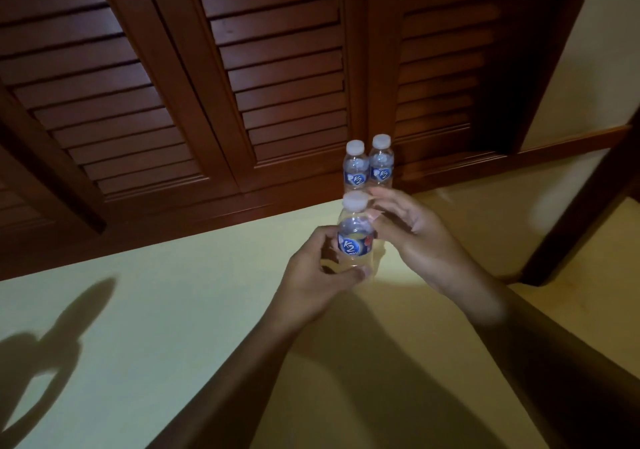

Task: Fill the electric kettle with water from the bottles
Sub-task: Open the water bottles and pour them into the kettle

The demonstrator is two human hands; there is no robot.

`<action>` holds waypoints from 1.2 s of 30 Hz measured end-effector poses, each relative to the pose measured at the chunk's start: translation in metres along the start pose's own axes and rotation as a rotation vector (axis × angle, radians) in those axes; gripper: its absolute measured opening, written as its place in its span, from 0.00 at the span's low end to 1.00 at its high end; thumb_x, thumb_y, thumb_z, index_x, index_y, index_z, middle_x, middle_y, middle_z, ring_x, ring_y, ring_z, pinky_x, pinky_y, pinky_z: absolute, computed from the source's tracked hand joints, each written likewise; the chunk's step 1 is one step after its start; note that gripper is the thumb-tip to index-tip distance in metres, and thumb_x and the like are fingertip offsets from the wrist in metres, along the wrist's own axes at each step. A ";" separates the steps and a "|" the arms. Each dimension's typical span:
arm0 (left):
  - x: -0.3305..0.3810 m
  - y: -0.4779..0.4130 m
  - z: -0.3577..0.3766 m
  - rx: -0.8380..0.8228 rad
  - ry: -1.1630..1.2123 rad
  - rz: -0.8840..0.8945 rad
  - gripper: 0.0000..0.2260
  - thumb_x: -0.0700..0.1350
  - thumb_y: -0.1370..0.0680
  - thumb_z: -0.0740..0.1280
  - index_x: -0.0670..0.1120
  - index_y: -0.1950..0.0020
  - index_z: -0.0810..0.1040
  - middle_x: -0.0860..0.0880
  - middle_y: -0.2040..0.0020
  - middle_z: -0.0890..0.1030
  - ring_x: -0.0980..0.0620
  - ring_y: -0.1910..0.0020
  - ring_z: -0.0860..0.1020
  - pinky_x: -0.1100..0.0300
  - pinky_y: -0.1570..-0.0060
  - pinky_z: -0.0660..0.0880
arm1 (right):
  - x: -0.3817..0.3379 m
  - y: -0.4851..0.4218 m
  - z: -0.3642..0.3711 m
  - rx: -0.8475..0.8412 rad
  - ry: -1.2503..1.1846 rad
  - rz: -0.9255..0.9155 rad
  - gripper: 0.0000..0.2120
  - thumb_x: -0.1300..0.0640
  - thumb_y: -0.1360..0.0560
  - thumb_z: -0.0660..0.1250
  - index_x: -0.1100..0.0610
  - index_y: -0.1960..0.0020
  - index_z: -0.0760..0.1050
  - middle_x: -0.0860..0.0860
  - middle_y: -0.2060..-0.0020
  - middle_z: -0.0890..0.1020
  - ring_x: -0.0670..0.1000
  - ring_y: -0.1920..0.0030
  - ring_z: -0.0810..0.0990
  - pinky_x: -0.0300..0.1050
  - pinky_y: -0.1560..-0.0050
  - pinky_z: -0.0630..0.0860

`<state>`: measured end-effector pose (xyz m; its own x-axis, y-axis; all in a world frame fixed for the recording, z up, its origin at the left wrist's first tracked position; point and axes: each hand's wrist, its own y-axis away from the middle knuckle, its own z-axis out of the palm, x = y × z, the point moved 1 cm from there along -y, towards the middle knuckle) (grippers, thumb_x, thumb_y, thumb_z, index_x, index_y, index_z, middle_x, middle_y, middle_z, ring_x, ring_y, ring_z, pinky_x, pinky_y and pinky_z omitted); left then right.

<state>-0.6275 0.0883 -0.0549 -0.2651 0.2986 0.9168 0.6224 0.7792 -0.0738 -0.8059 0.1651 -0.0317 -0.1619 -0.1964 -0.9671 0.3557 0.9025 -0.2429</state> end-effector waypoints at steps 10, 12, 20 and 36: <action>0.006 -0.069 0.053 0.143 -0.071 -0.002 0.23 0.49 0.26 0.81 0.54 0.36 0.74 0.55 0.44 0.83 0.59 0.50 0.81 0.62 0.53 0.76 | 0.041 -0.027 -0.029 0.210 -0.018 0.081 0.10 0.56 0.17 0.64 0.50 0.38 0.80 0.49 0.45 0.86 0.52 0.42 0.84 0.60 0.35 0.78; 0.006 -0.082 0.063 0.161 -0.089 0.001 0.23 0.48 0.25 0.80 0.53 0.35 0.74 0.54 0.42 0.83 0.57 0.48 0.81 0.63 0.52 0.75 | 0.052 -0.029 -0.035 0.212 -0.009 0.107 0.12 0.53 0.17 0.63 0.49 0.35 0.79 0.48 0.43 0.85 0.49 0.40 0.83 0.59 0.32 0.75; 0.002 -0.115 0.085 0.192 -0.145 -0.009 0.28 0.49 0.25 0.80 0.53 0.33 0.68 0.51 0.37 0.83 0.50 0.42 0.83 0.51 0.39 0.80 | 0.068 -0.046 -0.048 0.248 0.010 0.144 0.13 0.52 0.16 0.60 0.43 0.35 0.78 0.45 0.40 0.83 0.46 0.38 0.82 0.58 0.34 0.77; -0.011 -0.093 0.064 0.182 -0.161 -0.040 0.19 0.51 0.22 0.77 0.51 0.35 0.76 0.54 0.43 0.81 0.55 0.48 0.81 0.68 0.54 0.77 | 0.073 -0.004 -0.034 0.372 0.167 0.225 0.18 0.48 0.17 0.63 0.46 0.28 0.73 0.42 0.34 0.78 0.41 0.36 0.77 0.50 0.30 0.73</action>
<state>-0.7291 0.0478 -0.0831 -0.4097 0.3381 0.8473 0.4703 0.8741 -0.1213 -0.8501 0.1603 -0.0984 -0.1777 0.0805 -0.9808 0.6998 0.7110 -0.0684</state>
